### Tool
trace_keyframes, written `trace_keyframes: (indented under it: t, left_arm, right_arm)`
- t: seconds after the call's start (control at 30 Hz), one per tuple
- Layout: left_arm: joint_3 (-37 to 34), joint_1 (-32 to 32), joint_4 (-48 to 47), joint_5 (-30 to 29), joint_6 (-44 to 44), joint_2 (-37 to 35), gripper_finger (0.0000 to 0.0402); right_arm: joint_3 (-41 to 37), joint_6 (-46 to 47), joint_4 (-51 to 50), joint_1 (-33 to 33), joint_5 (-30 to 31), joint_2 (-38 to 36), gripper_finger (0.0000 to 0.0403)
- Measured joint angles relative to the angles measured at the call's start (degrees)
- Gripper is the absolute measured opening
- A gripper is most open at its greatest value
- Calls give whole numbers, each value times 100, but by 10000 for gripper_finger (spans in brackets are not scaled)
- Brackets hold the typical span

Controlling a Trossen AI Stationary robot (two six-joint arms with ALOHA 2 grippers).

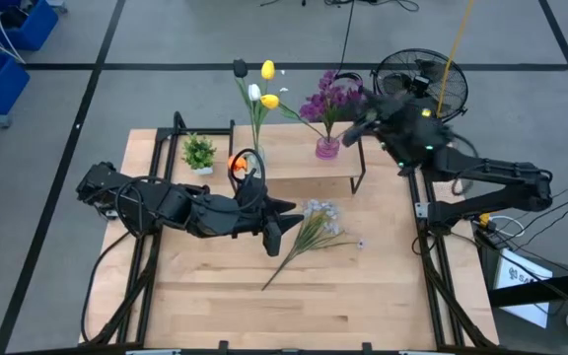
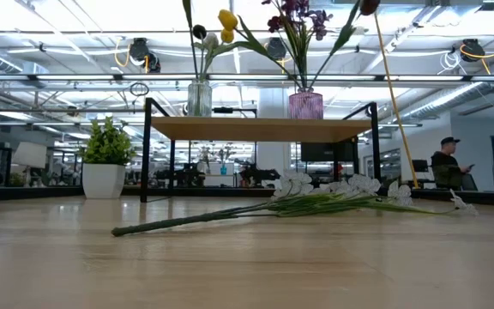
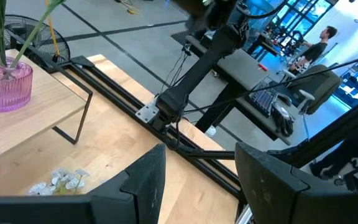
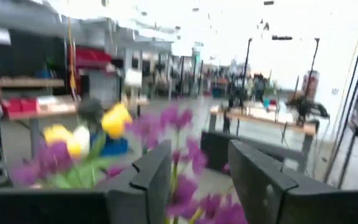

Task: Pick and place flowers into a vace then onto a shelf
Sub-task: Put the purple orchid into the purple vase, then put the white orchid into the purple vase

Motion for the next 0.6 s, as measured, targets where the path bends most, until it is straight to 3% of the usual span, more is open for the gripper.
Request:
trace_keyframes:
  t: [0.13,0.23,0.43,0.6]
  left_arm:
    - [0,1,3,-4,0,0,198]
    - [0,0,4,-7,2,0,198]
    - [0,2,4,-4,11,0,198]
    - [0,0,-4,162,2,0,198]
  right_arm:
    - [0,-210,258,217,-24,-363,166]
    - [0,-212,212,416,-586,-673,171]
    - [2,310,-94,949,-3043,-1193,167]
    - [7,1339,-1262,1503,-4706,-1456,165]
